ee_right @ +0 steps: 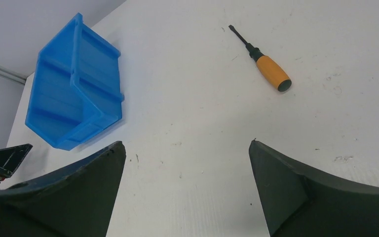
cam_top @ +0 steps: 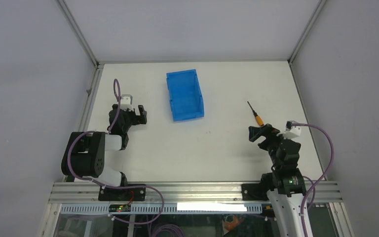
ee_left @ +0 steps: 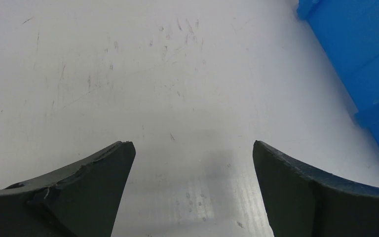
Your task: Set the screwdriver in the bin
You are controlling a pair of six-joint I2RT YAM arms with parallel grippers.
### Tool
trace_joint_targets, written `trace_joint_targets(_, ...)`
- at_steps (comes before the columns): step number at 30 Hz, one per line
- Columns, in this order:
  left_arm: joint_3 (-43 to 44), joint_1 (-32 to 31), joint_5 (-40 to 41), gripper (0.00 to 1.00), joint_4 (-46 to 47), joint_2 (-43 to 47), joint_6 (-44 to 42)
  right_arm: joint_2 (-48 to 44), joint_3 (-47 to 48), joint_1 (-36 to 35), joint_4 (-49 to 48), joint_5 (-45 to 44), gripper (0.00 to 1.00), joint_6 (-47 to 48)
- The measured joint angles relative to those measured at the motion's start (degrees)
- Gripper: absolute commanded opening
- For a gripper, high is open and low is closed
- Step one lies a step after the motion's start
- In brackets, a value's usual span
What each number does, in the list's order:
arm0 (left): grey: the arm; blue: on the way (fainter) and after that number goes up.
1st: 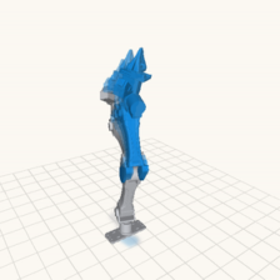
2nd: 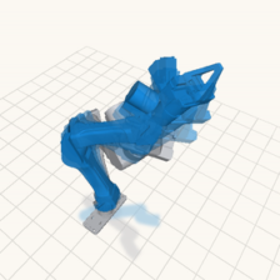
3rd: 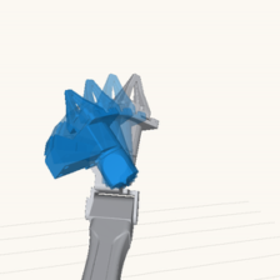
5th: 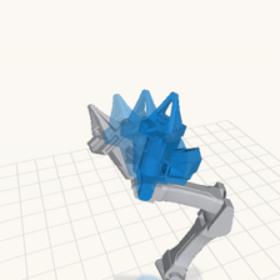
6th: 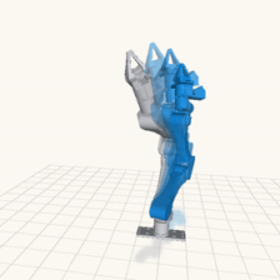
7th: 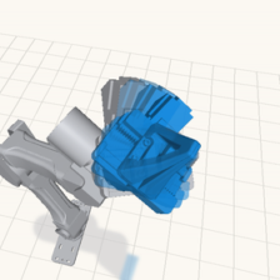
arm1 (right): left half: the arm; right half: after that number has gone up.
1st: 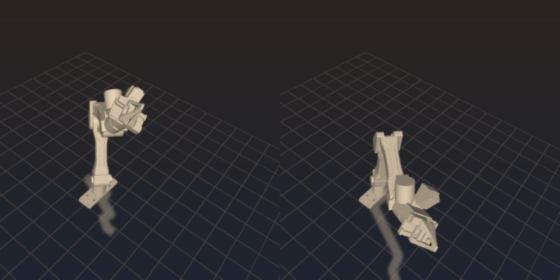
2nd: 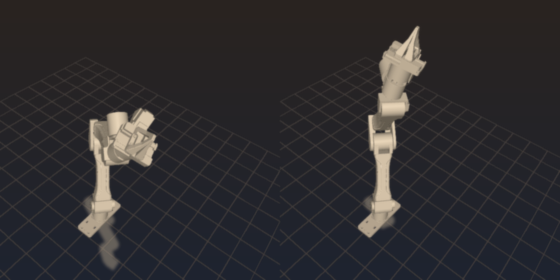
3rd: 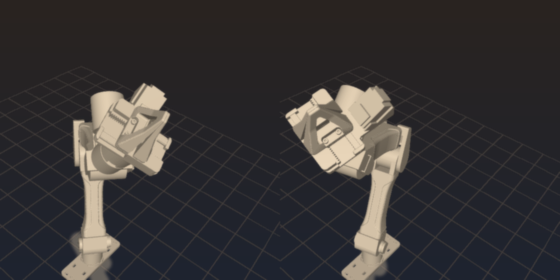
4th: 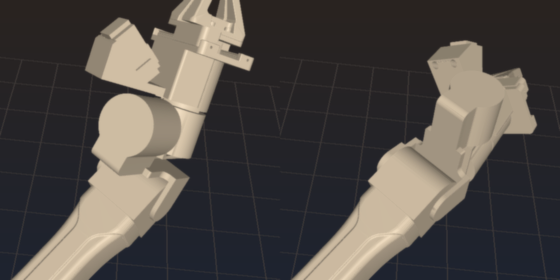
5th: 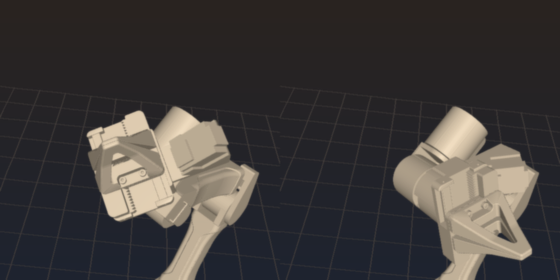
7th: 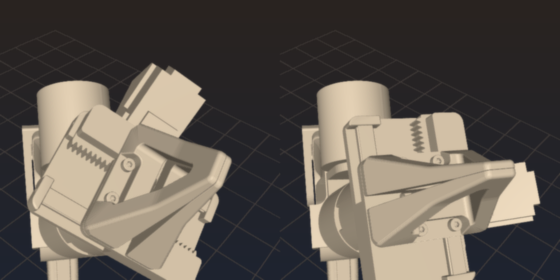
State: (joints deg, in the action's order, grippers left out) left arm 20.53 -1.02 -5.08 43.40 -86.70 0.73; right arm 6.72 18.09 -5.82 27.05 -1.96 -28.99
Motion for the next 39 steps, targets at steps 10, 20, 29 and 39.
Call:
trace_joint_targets(10, 0.0, 0.0, 0.0, 0.99, 0.0, 0.02, 0.0, -1.42, 1.09, 0.0, 0.28, 0.24, 0.99, 0.59)
trace_joint_targets(20, 0.0, 0.0, 0.0, 0.99, 0.0, 0.02, 0.02, 23.34, 27.39, 0.0, 1.62, -0.42, 0.99, 11.3)
trace_joint_targets(29, 0.0, 0.0, 0.0, 0.99, 0.0, 0.02, 0.0, 73.66, 70.58, 0.22, 24.46, -7.48, 0.99, 21.31)
trace_joint_targets(39, 0.0, 0.0, 0.0, 0.99, 0.0, 0.02, 0.0, 105.77, 73.37, 3.87, 36.35, -6.67, 0.9, 27.82)
